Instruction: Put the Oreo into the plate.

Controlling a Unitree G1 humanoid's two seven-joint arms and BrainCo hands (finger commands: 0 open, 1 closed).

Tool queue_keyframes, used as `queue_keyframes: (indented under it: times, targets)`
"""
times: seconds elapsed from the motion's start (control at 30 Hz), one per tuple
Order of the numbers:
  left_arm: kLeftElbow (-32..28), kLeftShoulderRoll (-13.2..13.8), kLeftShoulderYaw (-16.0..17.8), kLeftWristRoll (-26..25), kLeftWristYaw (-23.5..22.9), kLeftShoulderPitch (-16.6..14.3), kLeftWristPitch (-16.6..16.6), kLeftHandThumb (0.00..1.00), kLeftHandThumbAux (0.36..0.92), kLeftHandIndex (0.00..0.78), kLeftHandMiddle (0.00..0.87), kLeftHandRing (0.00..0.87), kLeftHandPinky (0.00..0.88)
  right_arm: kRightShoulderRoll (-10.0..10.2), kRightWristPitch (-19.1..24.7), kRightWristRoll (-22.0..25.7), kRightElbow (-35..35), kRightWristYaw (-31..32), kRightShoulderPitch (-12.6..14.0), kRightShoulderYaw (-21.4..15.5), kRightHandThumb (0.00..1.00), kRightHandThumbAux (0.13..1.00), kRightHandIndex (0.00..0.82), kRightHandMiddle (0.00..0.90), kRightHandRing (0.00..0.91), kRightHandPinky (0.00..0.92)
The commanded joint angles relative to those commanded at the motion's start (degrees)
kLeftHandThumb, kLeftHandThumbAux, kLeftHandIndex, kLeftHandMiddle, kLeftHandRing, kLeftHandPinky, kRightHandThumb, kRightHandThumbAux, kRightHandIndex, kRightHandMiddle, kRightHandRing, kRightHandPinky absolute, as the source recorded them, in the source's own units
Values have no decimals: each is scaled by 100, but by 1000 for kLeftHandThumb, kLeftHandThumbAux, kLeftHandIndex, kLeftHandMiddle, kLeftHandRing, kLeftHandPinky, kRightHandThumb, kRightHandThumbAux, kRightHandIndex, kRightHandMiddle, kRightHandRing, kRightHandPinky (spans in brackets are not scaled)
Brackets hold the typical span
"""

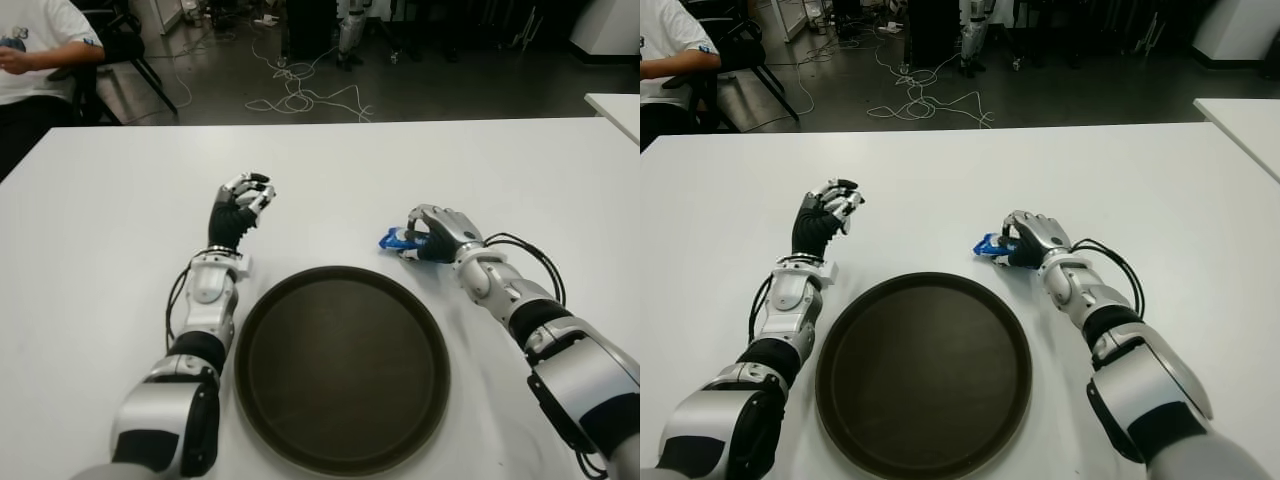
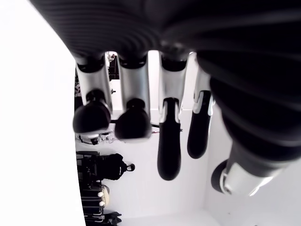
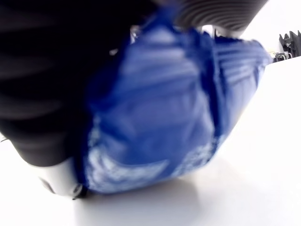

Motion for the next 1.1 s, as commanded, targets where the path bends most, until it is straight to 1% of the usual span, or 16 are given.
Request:
queue_keyframes:
  times: [0.27,0.4,0.57,0.83,1.1]
  targets:
    - [-5,-24,17,-86,-146,5,-57,857,667,402,521,822,804,-50,51,27,-68,-94,-33,-68,698,730,432,740,743,716]
    - [-2,-36,57,-169,-271,-1,-34,856,668,400,518,817,796,-114,-11,63,-178,-144,-63,-139,698,730,433,741,744,716]
    - [13,-23,43,-128,-218,-6,-40,856,668,399,516,812,791,-176,-135,68,-313,-343,-38,-228,698,731,433,739,741,718]
    - [45,13,3,-14,-42,-7,-14,857,668,400,519,812,787,-352,-348,-69,-539,-894,7,-207,698,733,426,672,691,693]
    - [76,-4,48,-64,-75,-13,-26,857,667,400,518,816,791,-483,-489,-102,-884,-1256,83,-216,697,734,424,656,681,690]
